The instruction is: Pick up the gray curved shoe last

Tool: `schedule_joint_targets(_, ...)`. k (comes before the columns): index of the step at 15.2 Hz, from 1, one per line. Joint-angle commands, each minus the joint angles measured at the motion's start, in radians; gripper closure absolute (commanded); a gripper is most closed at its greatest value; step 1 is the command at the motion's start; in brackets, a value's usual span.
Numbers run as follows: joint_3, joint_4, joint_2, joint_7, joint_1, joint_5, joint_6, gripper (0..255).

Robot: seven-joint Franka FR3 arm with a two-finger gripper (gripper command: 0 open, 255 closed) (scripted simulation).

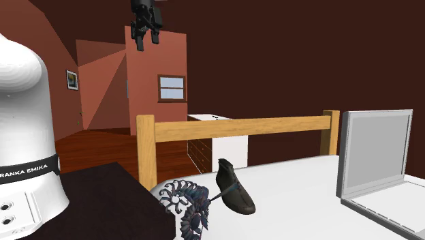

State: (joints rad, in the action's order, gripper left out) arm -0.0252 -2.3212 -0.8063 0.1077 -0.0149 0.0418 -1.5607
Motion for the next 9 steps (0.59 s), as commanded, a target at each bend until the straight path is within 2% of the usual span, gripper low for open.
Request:
schedule_joint_targets(1, 0.0, 0.0, 0.0, 0.0, 0.0, 0.0, 0.0, 0)
schedule_joint_targets(9, 0.192, -0.195, 0.008, 0.311, -0.021, 0.099, -0.215, 0)
